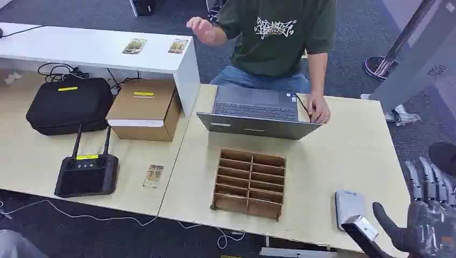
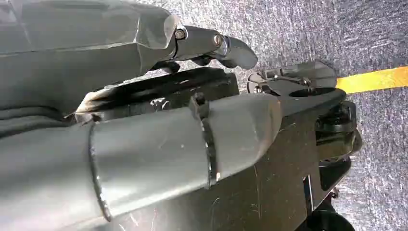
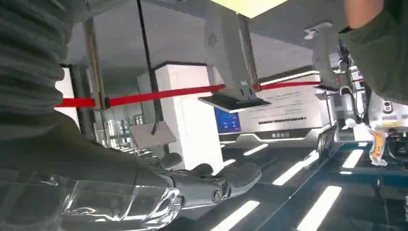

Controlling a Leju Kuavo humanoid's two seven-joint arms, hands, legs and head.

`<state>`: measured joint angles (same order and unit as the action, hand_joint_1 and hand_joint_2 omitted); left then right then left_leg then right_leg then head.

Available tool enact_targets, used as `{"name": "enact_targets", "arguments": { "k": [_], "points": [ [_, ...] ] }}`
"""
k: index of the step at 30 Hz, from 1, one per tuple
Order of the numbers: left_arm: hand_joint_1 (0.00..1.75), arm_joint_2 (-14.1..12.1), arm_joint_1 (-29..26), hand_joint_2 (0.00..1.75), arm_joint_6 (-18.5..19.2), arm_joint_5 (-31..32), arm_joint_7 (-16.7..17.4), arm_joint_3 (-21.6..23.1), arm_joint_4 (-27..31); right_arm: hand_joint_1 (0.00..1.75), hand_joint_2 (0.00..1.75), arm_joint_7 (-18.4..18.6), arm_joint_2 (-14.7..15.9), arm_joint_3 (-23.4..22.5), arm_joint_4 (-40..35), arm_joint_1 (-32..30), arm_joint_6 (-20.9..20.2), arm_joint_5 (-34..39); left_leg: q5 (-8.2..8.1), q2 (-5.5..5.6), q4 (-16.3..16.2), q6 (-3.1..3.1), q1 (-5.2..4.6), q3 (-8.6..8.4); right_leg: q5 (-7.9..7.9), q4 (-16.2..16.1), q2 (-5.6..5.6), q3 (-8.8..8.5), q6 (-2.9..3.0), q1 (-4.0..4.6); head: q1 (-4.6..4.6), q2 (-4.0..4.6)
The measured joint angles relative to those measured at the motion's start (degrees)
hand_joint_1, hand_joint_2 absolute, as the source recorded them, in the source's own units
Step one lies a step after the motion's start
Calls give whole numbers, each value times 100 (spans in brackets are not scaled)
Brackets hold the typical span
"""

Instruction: Pass the card to the sensor for recognition and then transmit it.

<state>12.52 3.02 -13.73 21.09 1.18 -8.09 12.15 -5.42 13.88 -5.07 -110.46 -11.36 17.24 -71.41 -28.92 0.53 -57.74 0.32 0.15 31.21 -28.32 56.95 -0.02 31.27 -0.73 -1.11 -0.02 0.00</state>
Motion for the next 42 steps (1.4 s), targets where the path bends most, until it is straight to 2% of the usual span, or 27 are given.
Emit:
{"name": "enact_targets", "arguments": {
  "k": [42],
  "points": [
    [0,-59,24,0,192,11,247,0,0,0,175,-70,31,-26,81,150,-26,66,0,0,0,0,0,2,0,0,-1,0,0,0,0,0]
  ]
}}
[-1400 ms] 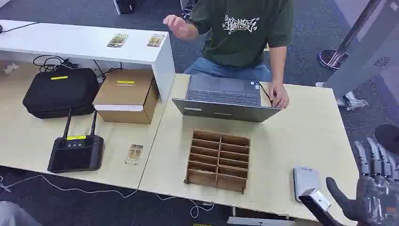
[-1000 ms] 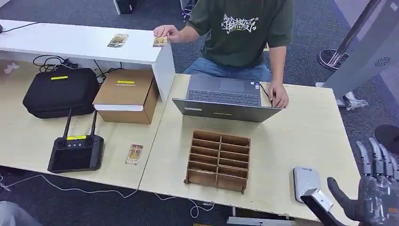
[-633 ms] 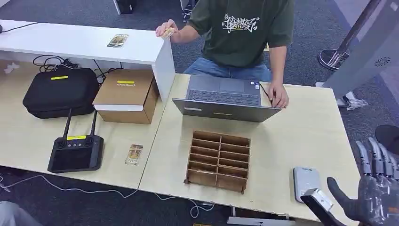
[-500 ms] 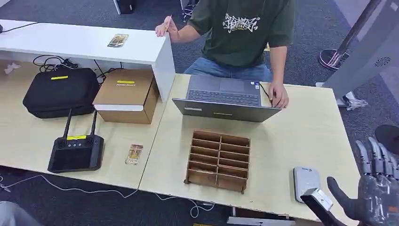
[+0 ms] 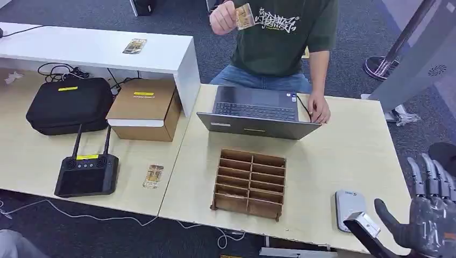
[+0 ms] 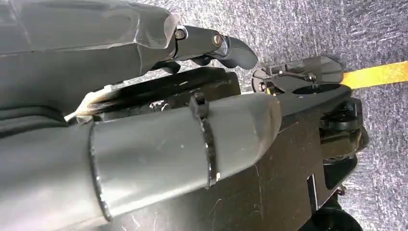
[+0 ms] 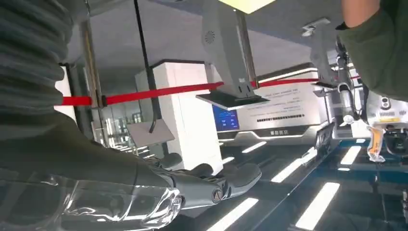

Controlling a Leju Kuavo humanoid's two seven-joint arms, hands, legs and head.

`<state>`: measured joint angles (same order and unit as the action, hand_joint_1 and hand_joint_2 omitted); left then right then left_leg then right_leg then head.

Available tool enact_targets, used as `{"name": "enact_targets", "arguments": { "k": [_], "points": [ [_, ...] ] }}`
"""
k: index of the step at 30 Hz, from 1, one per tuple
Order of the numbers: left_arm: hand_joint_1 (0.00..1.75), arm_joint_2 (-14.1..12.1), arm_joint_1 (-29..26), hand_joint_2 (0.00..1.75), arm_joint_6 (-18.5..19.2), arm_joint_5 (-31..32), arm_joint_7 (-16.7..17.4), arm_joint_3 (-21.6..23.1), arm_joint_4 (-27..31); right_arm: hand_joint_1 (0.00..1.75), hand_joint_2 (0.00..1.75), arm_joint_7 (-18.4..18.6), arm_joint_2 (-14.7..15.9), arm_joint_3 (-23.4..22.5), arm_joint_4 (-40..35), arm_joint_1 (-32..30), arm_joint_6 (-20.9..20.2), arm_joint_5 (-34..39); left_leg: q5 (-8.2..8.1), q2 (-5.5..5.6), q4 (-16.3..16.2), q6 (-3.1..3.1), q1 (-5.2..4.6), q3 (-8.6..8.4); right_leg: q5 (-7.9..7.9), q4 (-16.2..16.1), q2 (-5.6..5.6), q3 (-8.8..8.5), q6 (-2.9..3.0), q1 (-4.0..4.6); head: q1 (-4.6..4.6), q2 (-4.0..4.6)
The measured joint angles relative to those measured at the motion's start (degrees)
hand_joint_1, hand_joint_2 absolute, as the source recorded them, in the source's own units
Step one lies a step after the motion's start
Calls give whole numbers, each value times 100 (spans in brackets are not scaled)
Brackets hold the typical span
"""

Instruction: Pass the card to the sensor for recognition and then transmit it.

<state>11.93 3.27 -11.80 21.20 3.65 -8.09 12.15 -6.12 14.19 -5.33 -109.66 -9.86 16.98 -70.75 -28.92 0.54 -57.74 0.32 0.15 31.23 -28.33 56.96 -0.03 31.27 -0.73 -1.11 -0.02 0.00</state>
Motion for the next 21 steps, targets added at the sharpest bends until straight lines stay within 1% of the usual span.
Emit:
{"name": "enact_targets", "arguments": {
  "k": [8,10,12,14,16,18,21],
  "points": [
    [0,2,3,0,-4,-28,11,-9,0,0,175,-55,0,4,18,33,-22,18,0,0,0,0,0,4,0,0,1,0,0,0,0,0],
    [0,4,12,0,-6,-9,11,-9,0,0,175,-114,2,20,103,207,-59,22,0,-4,1,0,0,5,1,1,4,0,0,0,0,0],
    [0,9,27,0,-4,29,22,-9,0,0,175,-153,29,81,267,512,-116,17,1,-7,0,-1,0,6,2,2,9,-2,-1,0,0,0],
    [0,15,50,0,0,87,39,-9,0,0,175,-294,57,203,569,1028,-286,170,4,-19,-1,0,0,4,10,3,19,0,-6,0,0,0],
    [0,22,67,0,0,135,63,-9,0,0,175,-402,79,367,980,1726,-532,319,11,-34,-2,-6,0,4,20,6,32,0,-12,-1,0,0],
    [0,33,87,0,0,190,72,-9,0,0,175,-457,103,584,1592,2624,-735,378,21,-38,-5,-10,0,6,32,8,40,5,-13,-1,4,0],
    [0,57,102,0,-4,232,72,-9,0,0,175,-492,92,997,2608,3943,-911,489,35,-32,-9,-10,-1,9,39,8,35,10,-13,-2,4,0]
  ]
}}
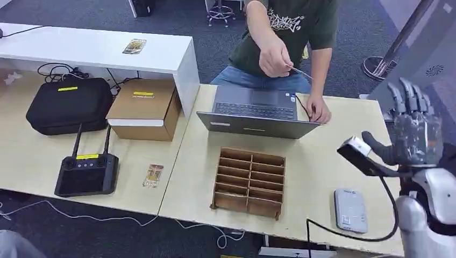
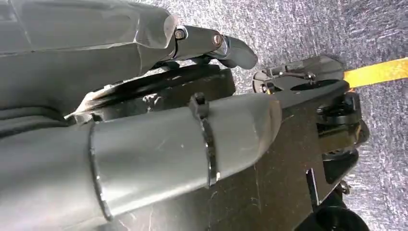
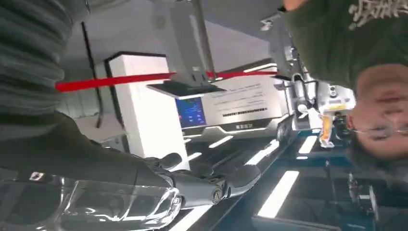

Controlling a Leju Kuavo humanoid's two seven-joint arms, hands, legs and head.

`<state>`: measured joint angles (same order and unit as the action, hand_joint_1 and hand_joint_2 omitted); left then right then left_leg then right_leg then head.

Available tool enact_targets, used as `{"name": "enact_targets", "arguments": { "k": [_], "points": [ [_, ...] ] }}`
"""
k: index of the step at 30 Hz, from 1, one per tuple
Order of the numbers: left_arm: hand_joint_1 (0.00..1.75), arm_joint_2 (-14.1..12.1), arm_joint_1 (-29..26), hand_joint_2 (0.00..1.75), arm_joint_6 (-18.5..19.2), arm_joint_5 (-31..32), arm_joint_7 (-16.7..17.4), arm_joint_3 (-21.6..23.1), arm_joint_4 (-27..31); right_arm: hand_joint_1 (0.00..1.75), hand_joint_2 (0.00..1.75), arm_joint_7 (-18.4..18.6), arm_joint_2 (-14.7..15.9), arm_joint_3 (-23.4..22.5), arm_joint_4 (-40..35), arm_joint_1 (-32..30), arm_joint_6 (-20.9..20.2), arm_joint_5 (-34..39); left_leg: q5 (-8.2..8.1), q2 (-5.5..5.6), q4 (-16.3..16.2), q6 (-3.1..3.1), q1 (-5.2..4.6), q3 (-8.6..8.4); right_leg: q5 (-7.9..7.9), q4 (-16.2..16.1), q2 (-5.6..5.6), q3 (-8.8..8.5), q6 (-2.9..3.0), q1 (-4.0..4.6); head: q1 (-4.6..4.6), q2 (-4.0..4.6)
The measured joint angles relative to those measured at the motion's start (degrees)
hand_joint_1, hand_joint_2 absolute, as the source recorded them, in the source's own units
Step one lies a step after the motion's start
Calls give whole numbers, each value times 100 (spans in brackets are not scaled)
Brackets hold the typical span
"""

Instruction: Pass the card to the sensor for recognition and then transmit it.

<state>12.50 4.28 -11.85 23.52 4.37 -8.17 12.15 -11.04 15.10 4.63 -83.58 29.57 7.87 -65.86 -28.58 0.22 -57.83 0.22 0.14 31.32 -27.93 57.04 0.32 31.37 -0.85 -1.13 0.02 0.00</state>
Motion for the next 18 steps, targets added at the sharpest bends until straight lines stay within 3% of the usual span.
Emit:
{"name": "enact_targets", "arguments": {
  "k": [4,8,18],
  "points": [
    [0,4,2,0,2,55,0,2,0,0,175,24,-123,459,1238,1326,-70,33,5,13,-2,-5,0,9,1,3,-14,4,0,1,-4,0],
    [0,17,5,0,0,83,0,2,0,0,175,-13,-256,807,2193,2181,-39,2,4,18,-3,-4,0,15,0,2,-19,10,0,2,-4,0],
    [0,31,-15,0,-48,29,-105,2,0,0,175,-166,-470,1313,3394,2988,234,120,3,30,-4,-6,1,31,0,0,-29,21,-1,-3,-4,0]
  ]
}}
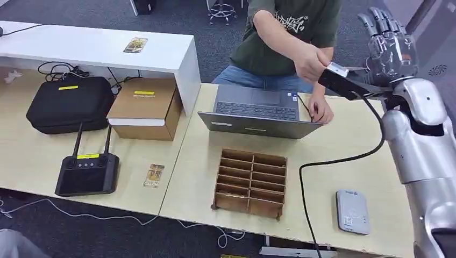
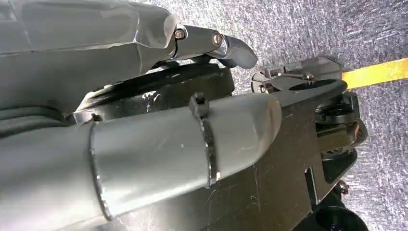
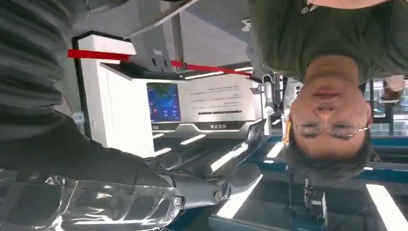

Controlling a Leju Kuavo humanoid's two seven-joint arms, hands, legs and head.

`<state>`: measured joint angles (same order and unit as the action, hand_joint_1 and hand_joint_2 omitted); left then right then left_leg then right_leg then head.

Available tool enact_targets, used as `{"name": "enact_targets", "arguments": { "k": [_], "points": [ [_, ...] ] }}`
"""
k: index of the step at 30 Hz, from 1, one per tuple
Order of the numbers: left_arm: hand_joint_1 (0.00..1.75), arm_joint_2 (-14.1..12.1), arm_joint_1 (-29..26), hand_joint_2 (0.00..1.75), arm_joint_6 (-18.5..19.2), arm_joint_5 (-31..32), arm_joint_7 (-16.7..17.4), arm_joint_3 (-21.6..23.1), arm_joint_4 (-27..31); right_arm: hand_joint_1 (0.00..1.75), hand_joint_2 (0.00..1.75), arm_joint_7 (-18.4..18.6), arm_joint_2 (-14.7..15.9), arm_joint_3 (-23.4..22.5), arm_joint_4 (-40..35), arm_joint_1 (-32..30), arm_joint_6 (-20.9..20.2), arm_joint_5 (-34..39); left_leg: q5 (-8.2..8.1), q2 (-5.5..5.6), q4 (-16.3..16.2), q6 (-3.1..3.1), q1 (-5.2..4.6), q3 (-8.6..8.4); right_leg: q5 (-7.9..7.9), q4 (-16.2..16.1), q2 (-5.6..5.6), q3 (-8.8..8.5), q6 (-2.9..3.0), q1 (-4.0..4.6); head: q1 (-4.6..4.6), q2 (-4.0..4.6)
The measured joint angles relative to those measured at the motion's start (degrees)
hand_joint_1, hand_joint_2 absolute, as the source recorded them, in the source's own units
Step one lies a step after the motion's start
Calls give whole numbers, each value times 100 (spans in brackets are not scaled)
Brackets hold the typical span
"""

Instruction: Pass the card to the sensor for recognition and then transmit it.

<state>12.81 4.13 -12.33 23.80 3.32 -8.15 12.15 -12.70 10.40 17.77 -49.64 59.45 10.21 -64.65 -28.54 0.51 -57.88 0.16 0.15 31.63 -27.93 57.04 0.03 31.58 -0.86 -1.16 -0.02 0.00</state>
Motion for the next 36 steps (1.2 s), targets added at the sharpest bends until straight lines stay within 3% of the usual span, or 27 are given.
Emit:
{"name": "enact_targets", "arguments": {
  "k": [19,20,21,22,23,36],
  "points": [
    [0,-22,3,0,9,2,17,0,0,0,175,-28,26,335,166,37,-9,232,1,1,-11,-1,0,-29,3,1,1,9,-3,1,0,0],
    [0,-22,2,0,7,4,15,0,0,19,175,-13,28,357,166,37,-9,232,1,1,-11,-1,0,-28,3,1,1,9,-3,1,0,0],
    [0,-22,3,0,4,7,13,0,0,68,175,-4,31,376,166,38,-15,232,1,1,-12,-1,0,-29,3,1,1,9,-3,1,0,0],
    [0,-22,2,0,0,18,11,0,0,68,175,6,33,391,166,38,-26,236,1,1,-12,-1,0,-28,3,1,1,9,-3,1,0,0],
    [0,-22,3,0,0,22,11,0,0,175,175,13,35,398,166,38,-26,243,1,1,-12,-1,0,-28,3,1,1,9,-3,1,0,0],
    [0,-28,15,0,33,83,79,0,0,175,175,107,94,475,158,12,-18,247,1,0,-13,-1,0,-27,3,1,1,10,-3,1,0,0]
  ]
}}
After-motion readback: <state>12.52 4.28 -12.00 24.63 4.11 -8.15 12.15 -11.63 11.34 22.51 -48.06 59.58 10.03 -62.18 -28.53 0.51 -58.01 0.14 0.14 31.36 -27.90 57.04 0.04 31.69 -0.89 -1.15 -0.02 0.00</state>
